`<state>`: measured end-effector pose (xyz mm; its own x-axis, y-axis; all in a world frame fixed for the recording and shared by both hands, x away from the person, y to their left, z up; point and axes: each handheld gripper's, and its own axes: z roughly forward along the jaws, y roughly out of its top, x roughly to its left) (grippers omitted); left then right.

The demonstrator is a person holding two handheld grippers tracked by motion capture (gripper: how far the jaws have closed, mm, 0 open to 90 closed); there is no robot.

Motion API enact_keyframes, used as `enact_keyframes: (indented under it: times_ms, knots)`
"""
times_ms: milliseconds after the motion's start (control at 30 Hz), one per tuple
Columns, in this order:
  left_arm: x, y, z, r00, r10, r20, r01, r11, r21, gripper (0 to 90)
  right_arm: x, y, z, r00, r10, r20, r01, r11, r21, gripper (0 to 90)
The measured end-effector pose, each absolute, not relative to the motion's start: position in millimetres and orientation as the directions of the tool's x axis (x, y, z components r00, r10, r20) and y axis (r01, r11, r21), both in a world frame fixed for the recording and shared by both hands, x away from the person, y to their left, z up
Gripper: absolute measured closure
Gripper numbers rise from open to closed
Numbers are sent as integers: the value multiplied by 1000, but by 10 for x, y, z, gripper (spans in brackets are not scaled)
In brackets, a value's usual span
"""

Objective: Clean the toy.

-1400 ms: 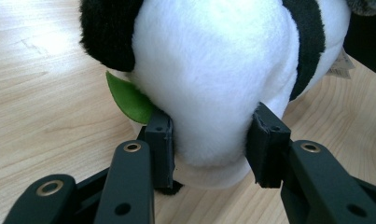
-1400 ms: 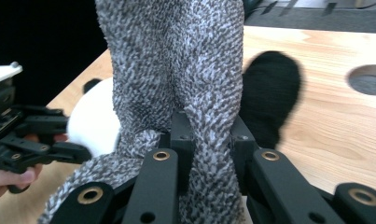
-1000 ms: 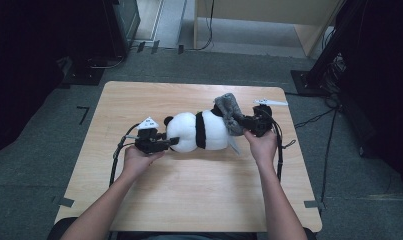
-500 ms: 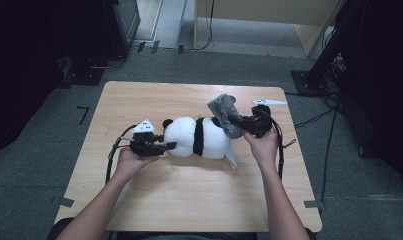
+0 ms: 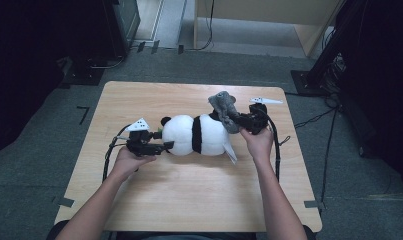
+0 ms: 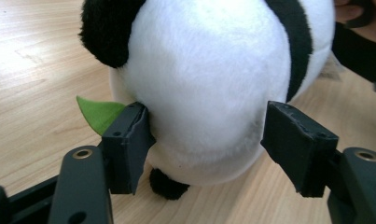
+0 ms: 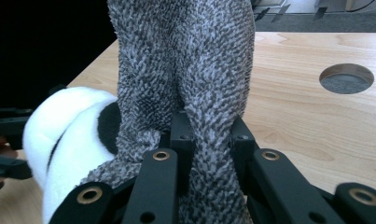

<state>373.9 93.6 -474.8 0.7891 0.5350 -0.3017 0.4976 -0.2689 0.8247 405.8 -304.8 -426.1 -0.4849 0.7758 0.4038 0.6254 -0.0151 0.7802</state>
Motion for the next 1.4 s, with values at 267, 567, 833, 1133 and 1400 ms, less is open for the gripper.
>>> enact_keyframes:
  times_ms: [267,567,833,1133,1400]
  knots:
    - [3743,986,-4813,793,529,-302,494,-267,827,284,4179,-3054,-4355,-465,773,432,637,-46,769,787]
    - [3863,814,-5009,773,582,-251,470,-259,844,193,4285,-3037,-4513,-430,800,418,659,-38,751,789]
    - [3962,738,-5088,752,594,-284,477,-194,857,136,4328,-3033,-4582,-413,815,407,666,-35,745,792]
    - [3967,711,-5115,758,605,-243,438,-197,877,195,4296,-3135,-4514,-389,823,414,655,-69,752,792]
    - [3945,702,-5082,748,619,-240,448,-204,870,299,4064,-3049,-3940,-460,806,373,578,-47,815,792]
